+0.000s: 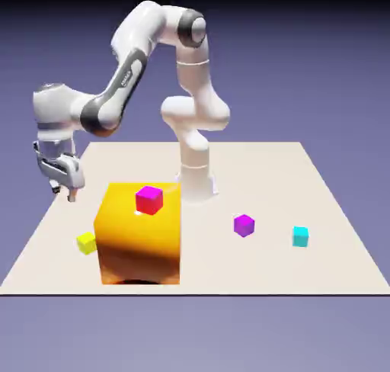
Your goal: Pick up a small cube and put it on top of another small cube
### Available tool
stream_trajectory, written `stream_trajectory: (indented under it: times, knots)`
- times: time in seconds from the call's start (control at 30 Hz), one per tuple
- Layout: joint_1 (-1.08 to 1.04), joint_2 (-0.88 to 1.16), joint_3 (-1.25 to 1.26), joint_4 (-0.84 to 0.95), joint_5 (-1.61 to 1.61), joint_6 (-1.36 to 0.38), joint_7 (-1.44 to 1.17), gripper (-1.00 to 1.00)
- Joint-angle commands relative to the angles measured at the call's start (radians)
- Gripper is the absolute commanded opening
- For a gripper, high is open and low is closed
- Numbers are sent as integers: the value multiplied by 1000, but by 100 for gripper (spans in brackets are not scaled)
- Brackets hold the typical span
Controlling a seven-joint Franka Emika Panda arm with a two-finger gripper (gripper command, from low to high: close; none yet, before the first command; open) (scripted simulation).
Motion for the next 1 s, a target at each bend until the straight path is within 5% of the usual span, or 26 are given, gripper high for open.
stream_trajectory:
  times: [0.0,0.57,0.83,0.87,0.97]
  knots:
    - [-19,36,-17,33,10,-36,0,0]
    - [-13,652,-106,548,77,-742,-155,0]
    - [47,680,-69,404,90,-611,-194,0]
    - [47,680,-69,404,90,-611,-194,-100]
    - [35,673,-77,476,79,-687,-185,-100]
